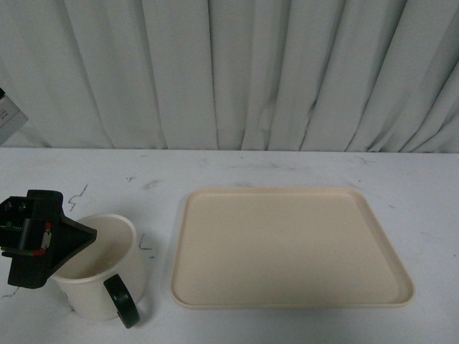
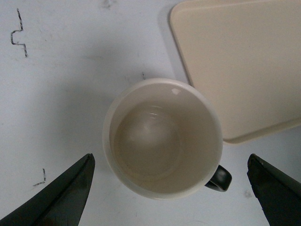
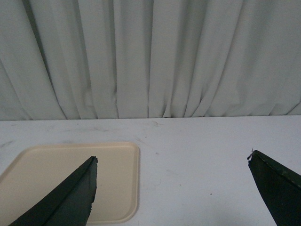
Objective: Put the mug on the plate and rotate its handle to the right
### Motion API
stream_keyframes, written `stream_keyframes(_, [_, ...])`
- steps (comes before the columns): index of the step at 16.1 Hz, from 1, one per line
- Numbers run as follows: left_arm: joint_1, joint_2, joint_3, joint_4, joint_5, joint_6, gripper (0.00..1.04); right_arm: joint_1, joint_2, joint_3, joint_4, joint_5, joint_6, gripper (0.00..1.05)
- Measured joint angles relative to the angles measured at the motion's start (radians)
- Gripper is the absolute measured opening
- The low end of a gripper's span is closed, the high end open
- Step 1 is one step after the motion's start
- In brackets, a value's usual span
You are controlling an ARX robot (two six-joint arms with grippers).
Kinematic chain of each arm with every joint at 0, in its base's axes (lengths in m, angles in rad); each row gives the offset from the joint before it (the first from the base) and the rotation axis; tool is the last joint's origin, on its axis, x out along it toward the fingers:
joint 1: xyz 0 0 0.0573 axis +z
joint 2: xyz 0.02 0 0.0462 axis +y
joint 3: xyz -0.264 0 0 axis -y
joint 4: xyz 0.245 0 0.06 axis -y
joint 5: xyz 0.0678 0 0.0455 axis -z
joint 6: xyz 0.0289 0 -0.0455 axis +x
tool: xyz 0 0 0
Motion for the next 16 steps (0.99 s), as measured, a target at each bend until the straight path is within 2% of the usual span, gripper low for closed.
stream_keyframes(5, [0.082,0.145,0.034,0.05,-0.017,0.013,0.98,0.0,0.0,0.0,0.0,0.0,0.0,0.98])
stream_keyframes(14, [0.067,0.243,0.046,0.107,-0.038,0.016,0.98,0.0,0.0,0.0,0.0,0.0,0.0,0.98])
stream_keyframes(15, [0.066,0.249,0.046,0.116,-0.039,0.018,0.97,0.0,0.0,0.0,0.0,0.0,0.0,0.98])
stream_keyframes(16, [0.066,0.257,0.05,0.122,-0.045,0.018,0.91,0.0,0.0,0.0,0.0,0.0,0.0,0.98])
